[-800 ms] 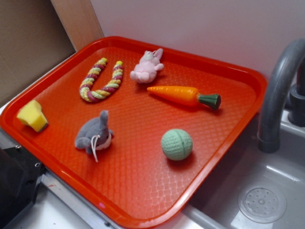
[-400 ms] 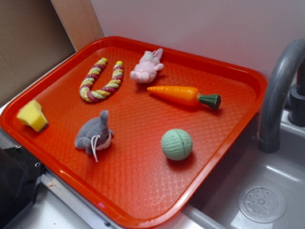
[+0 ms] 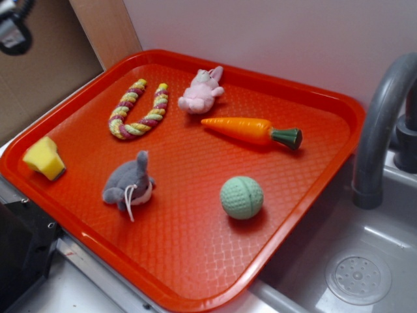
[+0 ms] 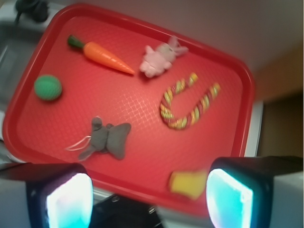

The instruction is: Grab the gray animal.

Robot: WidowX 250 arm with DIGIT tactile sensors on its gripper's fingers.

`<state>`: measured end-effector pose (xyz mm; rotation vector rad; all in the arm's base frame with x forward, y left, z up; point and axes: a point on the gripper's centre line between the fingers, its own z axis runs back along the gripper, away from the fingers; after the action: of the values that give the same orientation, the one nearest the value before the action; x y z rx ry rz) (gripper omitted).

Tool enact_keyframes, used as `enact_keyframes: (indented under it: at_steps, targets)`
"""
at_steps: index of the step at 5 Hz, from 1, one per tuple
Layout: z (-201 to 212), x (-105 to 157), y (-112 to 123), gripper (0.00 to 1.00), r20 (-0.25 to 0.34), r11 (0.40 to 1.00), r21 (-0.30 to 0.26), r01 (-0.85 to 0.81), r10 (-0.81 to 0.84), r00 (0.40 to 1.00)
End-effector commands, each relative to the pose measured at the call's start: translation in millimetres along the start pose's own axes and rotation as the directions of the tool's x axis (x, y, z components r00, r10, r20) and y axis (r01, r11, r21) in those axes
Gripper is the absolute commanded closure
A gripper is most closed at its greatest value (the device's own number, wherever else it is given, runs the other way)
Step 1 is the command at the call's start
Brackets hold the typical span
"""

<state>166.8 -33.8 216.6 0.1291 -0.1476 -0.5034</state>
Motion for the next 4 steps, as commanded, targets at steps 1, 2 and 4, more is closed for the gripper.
enact_keyframes:
  at_steps: [1, 2, 4]
  targets:
    - [-47, 24, -28, 0.0, -0.029, 0.858, -0.026, 0.513, -0.514, 0.858]
    - [-74, 17, -42, 0.0, 0.029, 0.703, -0.111, 0.703, -0.705, 0.709]
    - [-127, 1, -75, 0.0, 0.147, 0.399, -0.225, 0.889, -0.888, 0.436]
